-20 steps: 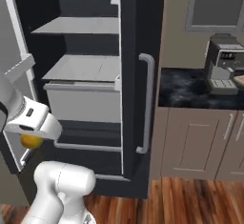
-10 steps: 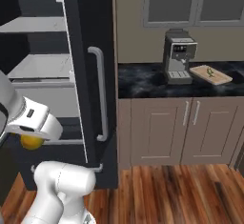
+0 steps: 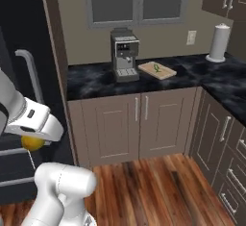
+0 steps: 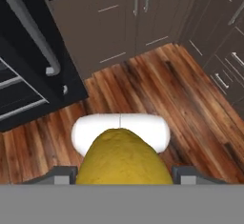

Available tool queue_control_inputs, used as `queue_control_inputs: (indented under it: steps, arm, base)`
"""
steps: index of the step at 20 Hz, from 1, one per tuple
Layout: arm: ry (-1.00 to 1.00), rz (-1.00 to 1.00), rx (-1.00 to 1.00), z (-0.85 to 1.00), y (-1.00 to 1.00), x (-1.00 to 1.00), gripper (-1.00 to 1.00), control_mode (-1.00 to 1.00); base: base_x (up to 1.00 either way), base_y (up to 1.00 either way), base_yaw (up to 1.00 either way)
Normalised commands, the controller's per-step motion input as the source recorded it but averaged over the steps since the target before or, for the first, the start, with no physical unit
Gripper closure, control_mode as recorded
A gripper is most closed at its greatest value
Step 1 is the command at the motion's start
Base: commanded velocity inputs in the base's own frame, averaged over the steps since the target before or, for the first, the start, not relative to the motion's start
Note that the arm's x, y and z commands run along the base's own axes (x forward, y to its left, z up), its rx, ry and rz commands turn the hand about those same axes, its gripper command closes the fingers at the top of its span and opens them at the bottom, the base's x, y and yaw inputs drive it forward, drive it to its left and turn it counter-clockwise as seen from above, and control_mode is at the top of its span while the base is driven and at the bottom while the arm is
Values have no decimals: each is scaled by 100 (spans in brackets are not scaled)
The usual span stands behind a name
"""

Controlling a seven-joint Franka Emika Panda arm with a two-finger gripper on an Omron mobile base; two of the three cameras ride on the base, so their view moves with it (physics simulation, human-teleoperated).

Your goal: Retrieve a lemon from the fridge and place it on the cutting board with the fish.

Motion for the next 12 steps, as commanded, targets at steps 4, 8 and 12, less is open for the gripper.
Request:
queue_control_inputs:
  steps: [4,8,12]
  arm:
    - [0,0,0,0,0,0,100,100]
    - [0,0,0,0,0,0,100,100]
    - [0,0,0,0,0,0,100,100]
  base:
    - [23,-66,-17]
    - [40,-47,4]
    - [37,-52,14]
